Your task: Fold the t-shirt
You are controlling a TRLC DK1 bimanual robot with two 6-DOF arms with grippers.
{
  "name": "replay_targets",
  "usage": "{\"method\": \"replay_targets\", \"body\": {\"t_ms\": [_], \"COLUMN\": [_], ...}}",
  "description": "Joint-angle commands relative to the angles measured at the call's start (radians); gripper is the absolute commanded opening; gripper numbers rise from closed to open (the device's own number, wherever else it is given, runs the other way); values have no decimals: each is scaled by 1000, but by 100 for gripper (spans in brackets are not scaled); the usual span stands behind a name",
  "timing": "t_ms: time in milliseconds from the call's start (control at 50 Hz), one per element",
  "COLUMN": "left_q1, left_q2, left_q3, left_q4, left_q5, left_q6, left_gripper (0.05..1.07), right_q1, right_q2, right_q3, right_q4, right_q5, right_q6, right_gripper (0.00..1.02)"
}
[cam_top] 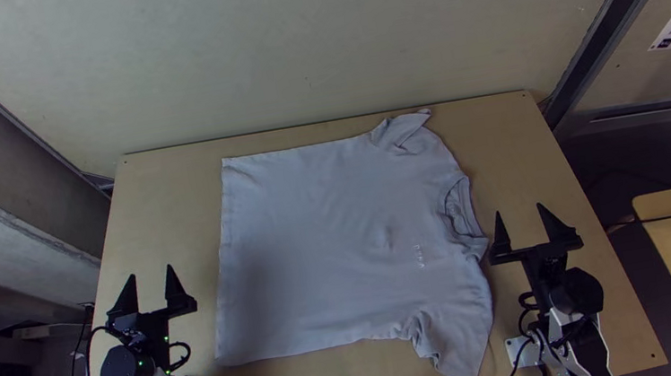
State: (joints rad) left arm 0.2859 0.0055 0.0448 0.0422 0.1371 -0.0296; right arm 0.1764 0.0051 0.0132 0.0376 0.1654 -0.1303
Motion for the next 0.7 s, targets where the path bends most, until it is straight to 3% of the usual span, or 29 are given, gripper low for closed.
{"method": "replay_targets", "body": {"t_ms": [0, 120, 200, 360, 680], "left_q1": [-5, -8, -7, -5, -22], "left_q2": [-6, -6, -6, -7, -2], "left_q3": [-45, -45, -45, -45, 30], "left_q4": [-21, -22, -22, -25, -33], "left_q5": [-1, -1, -8, -45, -45], "left_q6": [-15, -10, -7, -10, -15], "left_gripper": [102, 102, 102, 102, 102], "right_q1": [6, 12, 0, -3, 3], "right_q2": [-8, -8, -8, -10, 3], "right_q3": [-10, -10, -10, -10, 103], "right_q4": [-11, -13, -13, 15, 35], "right_q5": [2, 2, 2, 5, 0], "right_q6": [14, 89, 93, 37, 3], "right_gripper": [99, 99, 99, 99, 99]}}
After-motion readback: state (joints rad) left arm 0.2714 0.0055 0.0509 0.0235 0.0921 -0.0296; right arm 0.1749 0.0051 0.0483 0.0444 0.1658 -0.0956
